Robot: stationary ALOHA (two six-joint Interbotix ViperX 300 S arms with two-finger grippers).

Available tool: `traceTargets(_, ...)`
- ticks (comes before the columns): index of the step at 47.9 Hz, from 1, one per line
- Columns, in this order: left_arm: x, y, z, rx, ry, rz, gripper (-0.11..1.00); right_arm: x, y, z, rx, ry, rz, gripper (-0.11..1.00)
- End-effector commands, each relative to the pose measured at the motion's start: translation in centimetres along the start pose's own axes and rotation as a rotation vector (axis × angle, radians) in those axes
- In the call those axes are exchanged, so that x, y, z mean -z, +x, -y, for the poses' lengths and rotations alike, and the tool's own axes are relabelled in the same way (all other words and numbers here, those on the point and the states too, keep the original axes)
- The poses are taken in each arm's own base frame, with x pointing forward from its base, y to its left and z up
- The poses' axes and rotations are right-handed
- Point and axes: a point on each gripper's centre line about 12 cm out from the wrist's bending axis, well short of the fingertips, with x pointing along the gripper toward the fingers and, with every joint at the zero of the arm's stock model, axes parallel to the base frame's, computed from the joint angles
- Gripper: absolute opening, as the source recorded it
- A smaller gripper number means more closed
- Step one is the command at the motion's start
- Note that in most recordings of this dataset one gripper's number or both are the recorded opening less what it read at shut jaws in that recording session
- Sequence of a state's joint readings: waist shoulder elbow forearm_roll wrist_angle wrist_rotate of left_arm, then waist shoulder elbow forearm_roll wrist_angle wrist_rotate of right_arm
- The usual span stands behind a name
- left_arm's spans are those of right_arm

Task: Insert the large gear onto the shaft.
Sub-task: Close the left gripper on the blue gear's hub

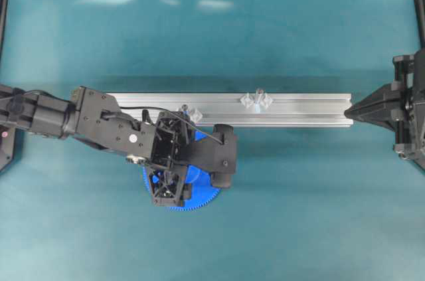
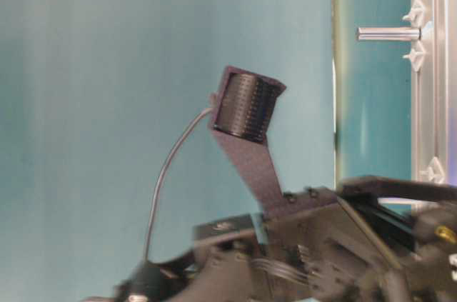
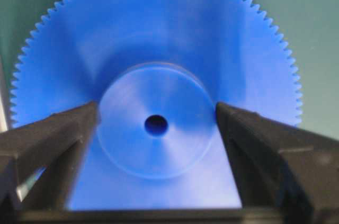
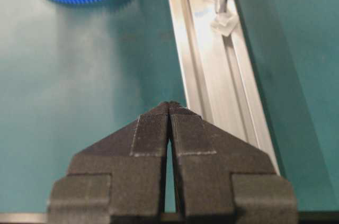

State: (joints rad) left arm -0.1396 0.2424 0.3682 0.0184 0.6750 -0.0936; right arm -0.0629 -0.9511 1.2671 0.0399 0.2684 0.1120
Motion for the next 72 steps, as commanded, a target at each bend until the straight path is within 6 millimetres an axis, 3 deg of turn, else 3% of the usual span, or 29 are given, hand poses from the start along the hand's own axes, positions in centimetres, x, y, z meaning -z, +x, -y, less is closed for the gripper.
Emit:
traceTargets(1,0.07,-0.12,0.25,0.002,0.009,-0.005,0.94,-0.38,0.00,-0.03,0.000,0.010,0.009,0.05)
traceTargets(72,0.24,0.32,0.06,0.001,-0.036,-0.005,0.94,-0.29,-0.34,-0.03,-0.001,0.010,0.015,0.05)
